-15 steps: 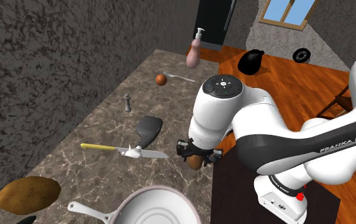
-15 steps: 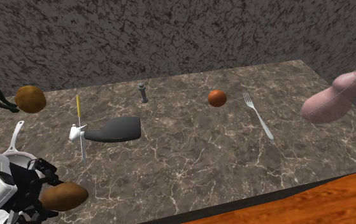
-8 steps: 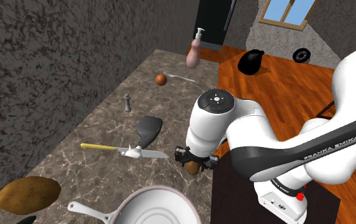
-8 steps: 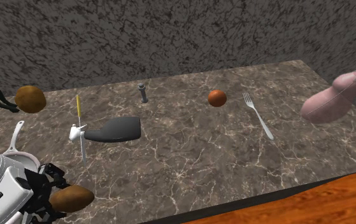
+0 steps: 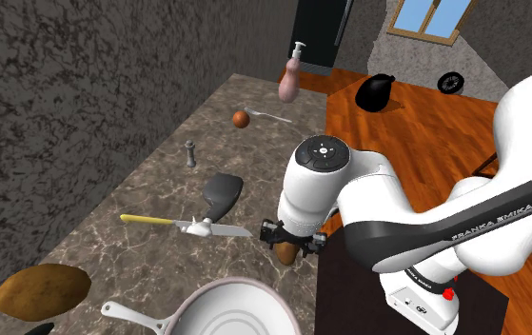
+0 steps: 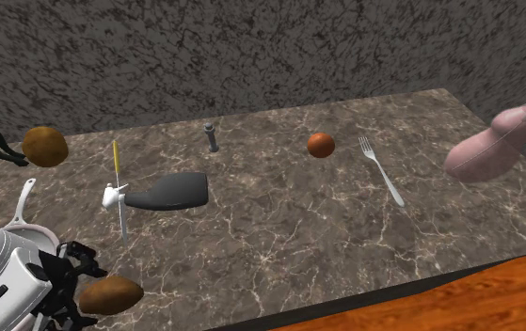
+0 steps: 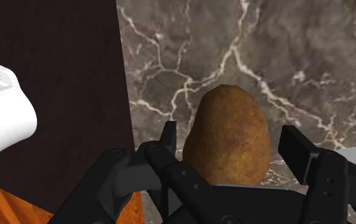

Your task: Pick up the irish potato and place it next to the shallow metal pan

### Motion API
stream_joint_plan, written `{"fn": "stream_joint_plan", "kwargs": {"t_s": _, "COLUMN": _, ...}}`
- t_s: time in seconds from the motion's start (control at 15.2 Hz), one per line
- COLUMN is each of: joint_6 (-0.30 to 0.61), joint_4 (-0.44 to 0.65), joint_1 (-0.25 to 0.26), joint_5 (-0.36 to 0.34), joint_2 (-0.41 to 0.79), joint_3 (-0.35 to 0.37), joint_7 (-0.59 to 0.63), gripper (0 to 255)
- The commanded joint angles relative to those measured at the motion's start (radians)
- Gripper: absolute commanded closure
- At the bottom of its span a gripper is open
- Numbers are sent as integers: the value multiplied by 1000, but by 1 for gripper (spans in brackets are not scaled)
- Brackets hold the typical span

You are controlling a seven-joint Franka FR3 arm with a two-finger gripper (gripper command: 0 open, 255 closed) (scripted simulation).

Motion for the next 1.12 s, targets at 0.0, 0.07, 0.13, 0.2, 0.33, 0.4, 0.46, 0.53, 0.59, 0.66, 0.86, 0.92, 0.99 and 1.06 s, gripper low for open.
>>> {"fn": "stream_joint_plan", "kwargs": {"t_s": 0.0, "joint_6": 0, "joint_4": 0, "joint_1": 0, "joint_5": 0, "joint_2": 0, "joint_3": 0, "joint_7": 0, "gripper": 0}}
{"fn": "stream_joint_plan", "kwargs": {"t_s": 0.07, "joint_6": 0, "joint_4": 0, "joint_1": 0, "joint_5": 0, "joint_2": 0, "joint_3": 0, "joint_7": 0, "gripper": 0}}
{"fn": "stream_joint_plan", "kwargs": {"t_s": 0.13, "joint_6": 0, "joint_4": 0, "joint_1": 0, "joint_5": 0, "joint_2": 0, "joint_3": 0, "joint_7": 0, "gripper": 0}}
{"fn": "stream_joint_plan", "kwargs": {"t_s": 0.2, "joint_6": 0, "joint_4": 0, "joint_1": 0, "joint_5": 0, "joint_2": 0, "joint_3": 0, "joint_7": 0, "gripper": 0}}
{"fn": "stream_joint_plan", "kwargs": {"t_s": 0.33, "joint_6": -40, "joint_4": 18, "joint_1": 9, "joint_5": 14, "joint_2": -25, "joint_3": -8, "joint_7": -11, "gripper": 0}}
{"fn": "stream_joint_plan", "kwargs": {"t_s": 0.4, "joint_6": -79, "joint_4": 37, "joint_1": 16, "joint_5": 25, "joint_2": -47, "joint_3": -16, "joint_7": -21, "gripper": 0}}
{"fn": "stream_joint_plan", "kwargs": {"t_s": 0.46, "joint_6": -118, "joint_4": 58, "joint_1": 23, "joint_5": 34, "joint_2": -67, "joint_3": -24, "joint_7": -28, "gripper": 0}}
{"fn": "stream_joint_plan", "kwargs": {"t_s": 0.53, "joint_6": -148, "joint_4": 75, "joint_1": 27, "joint_5": 39, "joint_2": -81, "joint_3": -30, "joint_7": -34, "gripper": 0}}
{"fn": "stream_joint_plan", "kwargs": {"t_s": 0.59, "joint_6": -148, "joint_4": 75, "joint_1": 27, "joint_5": 39, "joint_2": -81, "joint_3": -30, "joint_7": -33, "gripper": 0}}
{"fn": "stream_joint_plan", "kwargs": {"t_s": 0.66, "joint_6": -148, "joint_4": 75, "joint_1": 27, "joint_5": 39, "joint_2": -81, "joint_3": -30, "joint_7": -33, "gripper": 0}}
{"fn": "stream_joint_plan", "kwargs": {"t_s": 0.86, "joint_6": -148, "joint_4": 75, "joint_1": 27, "joint_5": 39, "joint_2": -81, "joint_3": -30, "joint_7": -33, "gripper": 0}}
{"fn": "stream_joint_plan", "kwargs": {"t_s": 0.92, "joint_6": -148, "joint_4": 75, "joint_1": 27, "joint_5": 39, "joint_2": -81, "joint_3": -30, "joint_7": -33, "gripper": 0}}
{"fn": "stream_joint_plan", "kwargs": {"t_s": 0.99, "joint_6": -148, "joint_4": 75, "joint_1": 27, "joint_5": 39, "joint_2": -81, "joint_3": -30, "joint_7": -33, "gripper": 0}}
{"fn": "stream_joint_plan", "kwargs": {"t_s": 1.06, "joint_6": -148, "joint_4": 75, "joint_1": 27, "joint_5": 39, "joint_2": -81, "joint_3": -30, "joint_7": -33, "gripper": 0}}
